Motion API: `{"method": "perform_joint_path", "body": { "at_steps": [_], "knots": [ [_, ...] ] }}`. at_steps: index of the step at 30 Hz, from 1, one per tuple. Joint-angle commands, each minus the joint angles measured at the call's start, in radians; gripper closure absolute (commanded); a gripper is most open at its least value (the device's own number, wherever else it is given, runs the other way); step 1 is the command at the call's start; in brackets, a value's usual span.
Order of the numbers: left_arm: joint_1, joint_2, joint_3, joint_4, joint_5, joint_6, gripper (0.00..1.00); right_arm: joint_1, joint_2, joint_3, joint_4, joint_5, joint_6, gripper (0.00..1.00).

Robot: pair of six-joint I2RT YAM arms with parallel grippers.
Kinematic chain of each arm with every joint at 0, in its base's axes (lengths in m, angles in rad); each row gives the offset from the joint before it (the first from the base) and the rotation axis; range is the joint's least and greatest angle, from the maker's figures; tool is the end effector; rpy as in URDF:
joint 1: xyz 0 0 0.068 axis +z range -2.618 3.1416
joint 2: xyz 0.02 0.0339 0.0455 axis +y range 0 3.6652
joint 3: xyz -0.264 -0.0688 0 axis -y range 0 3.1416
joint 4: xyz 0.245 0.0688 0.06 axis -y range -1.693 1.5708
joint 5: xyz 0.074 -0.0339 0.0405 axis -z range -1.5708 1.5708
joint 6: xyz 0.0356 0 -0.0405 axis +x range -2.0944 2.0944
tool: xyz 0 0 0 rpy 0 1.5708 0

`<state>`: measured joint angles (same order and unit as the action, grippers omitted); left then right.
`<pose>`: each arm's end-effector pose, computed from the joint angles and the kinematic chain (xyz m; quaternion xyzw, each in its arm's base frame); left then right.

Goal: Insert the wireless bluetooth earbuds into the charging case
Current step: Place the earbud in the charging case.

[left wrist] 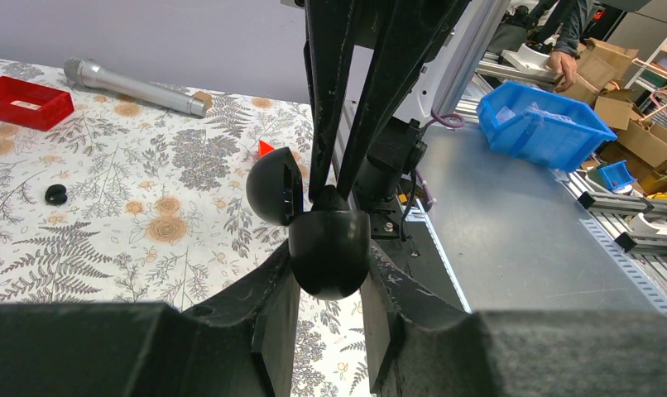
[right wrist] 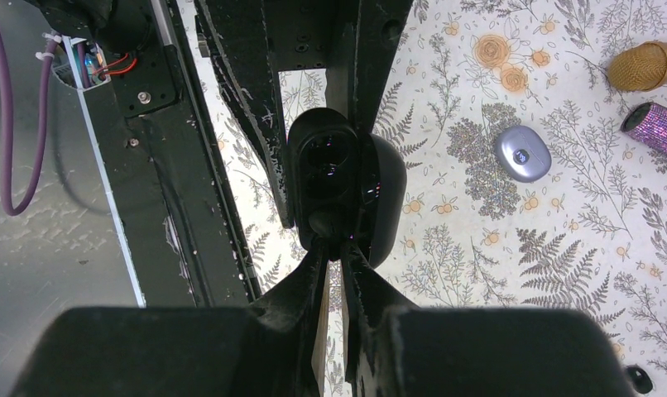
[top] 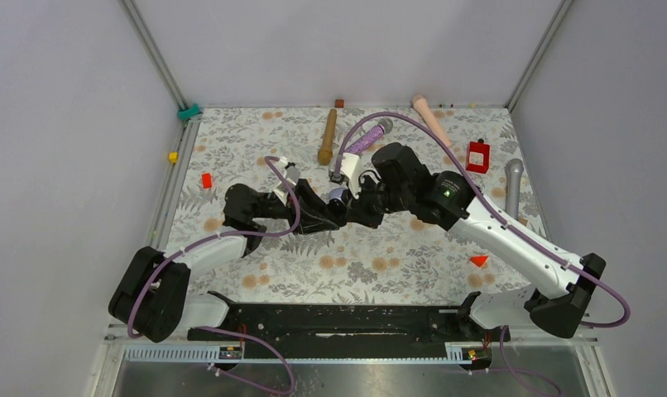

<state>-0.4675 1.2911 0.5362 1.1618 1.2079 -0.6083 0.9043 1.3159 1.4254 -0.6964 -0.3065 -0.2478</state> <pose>0.2048 -0.1407 0.2774 0.4414 0.4847 -0.6204 0.4306 0.1648 0.2269 0.3956 -0.5350 0.6912 0.2779 0.3985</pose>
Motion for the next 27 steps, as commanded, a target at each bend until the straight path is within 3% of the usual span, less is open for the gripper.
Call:
{"method": "perform_joint_path", "body": {
  "at_steps": [1, 14, 27],
  "knots": [
    [0.005, -0.002, 0.018, 0.066, 0.007, -0.003, 1.00, 0.014, 0.009, 0.012, 0.014, 0.001, -0.005, 0.91],
    [0.004, -0.001, 0.018, 0.068, 0.006, -0.001, 1.00, 0.019, 0.013, 0.023, 0.002, -0.014, -0.002, 0.89],
    [0.005, -0.004, 0.018, 0.074, 0.008, -0.005, 1.00, 0.019, -0.023, 0.057, -0.033, -0.031, -0.021, 0.71]
  ]
}}
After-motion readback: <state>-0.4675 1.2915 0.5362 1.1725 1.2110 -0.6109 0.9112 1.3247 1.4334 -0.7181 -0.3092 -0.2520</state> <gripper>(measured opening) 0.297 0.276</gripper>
